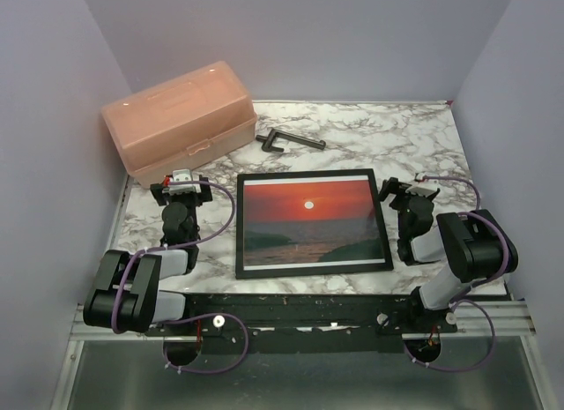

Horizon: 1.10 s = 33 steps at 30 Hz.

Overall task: Put the photo into the frame
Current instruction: Reset both arms

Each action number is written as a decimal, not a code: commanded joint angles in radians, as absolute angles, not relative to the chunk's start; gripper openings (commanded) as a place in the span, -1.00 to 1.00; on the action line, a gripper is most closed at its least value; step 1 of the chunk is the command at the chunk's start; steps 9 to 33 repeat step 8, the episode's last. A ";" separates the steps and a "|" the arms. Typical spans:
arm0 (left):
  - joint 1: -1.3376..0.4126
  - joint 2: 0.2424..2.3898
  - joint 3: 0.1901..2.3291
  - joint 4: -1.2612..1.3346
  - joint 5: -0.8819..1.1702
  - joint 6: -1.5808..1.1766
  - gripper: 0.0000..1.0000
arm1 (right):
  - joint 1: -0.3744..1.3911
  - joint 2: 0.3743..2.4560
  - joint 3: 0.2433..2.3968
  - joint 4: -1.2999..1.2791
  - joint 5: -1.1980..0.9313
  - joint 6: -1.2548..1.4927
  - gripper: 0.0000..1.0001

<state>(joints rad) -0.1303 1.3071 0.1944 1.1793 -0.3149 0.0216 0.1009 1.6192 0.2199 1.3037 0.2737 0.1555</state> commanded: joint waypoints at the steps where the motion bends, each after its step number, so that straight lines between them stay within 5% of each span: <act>1: -0.123 1.296 0.200 1.186 -0.331 0.005 0.97 | 0.095 1.632 0.227 1.356 0.268 0.135 0.99; 33: -0.123 1.295 0.203 1.179 -0.328 0.005 0.97 | 0.095 1.631 0.227 1.355 0.268 0.134 1.00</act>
